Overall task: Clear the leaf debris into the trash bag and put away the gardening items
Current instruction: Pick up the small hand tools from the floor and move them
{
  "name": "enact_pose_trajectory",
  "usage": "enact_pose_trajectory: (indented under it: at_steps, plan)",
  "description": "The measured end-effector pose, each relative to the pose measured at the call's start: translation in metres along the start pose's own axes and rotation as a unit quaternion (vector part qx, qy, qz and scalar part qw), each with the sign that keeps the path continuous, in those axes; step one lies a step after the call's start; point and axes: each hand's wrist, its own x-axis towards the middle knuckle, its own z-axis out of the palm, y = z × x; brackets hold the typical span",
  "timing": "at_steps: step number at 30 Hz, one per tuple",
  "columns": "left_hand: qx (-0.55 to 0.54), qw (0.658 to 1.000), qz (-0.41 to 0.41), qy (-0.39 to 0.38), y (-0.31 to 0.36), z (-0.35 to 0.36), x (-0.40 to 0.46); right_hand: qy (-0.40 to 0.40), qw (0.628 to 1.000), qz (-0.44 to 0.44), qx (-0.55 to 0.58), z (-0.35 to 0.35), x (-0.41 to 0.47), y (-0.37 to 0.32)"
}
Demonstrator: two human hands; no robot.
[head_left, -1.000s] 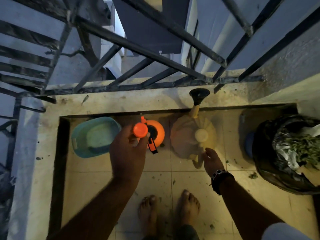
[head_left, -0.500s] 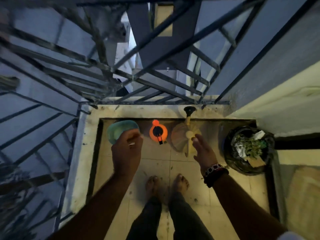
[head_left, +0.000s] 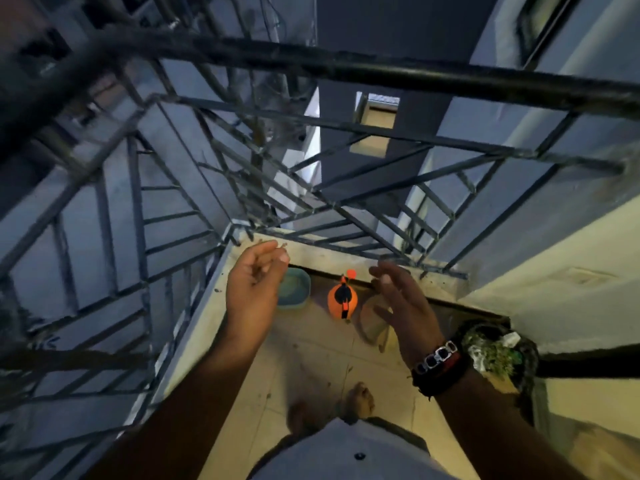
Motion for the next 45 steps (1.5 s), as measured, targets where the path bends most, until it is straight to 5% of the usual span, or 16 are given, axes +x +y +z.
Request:
enact_pose_trajectory:
  at_steps: [8,17,28,45]
  plan:
    - [-0.085,0.991,-0.009,0.107,0.022,-0.070,-0.064,-0.174,0.984,-0.047,-0.016,0.061,-0.039,-0.041]
    - [-0.128,0.931,0.059,0.336,0.039,-0.129,-0.120,-0.427,0.894,-0.110,-0.079,0.129,-0.051,-0.072]
    - [-0.176,0.768,0.079,0.611,0.026,-0.149,-0.251,-0.693,0.705,-0.059,-0.138,0.205,-0.131,-0.068]
    - [-0.163,0.482,0.004,0.861,-0.013,-0.157,-0.521,-0.877,0.429,0.014,-0.214,0.252,-0.388,0.035]
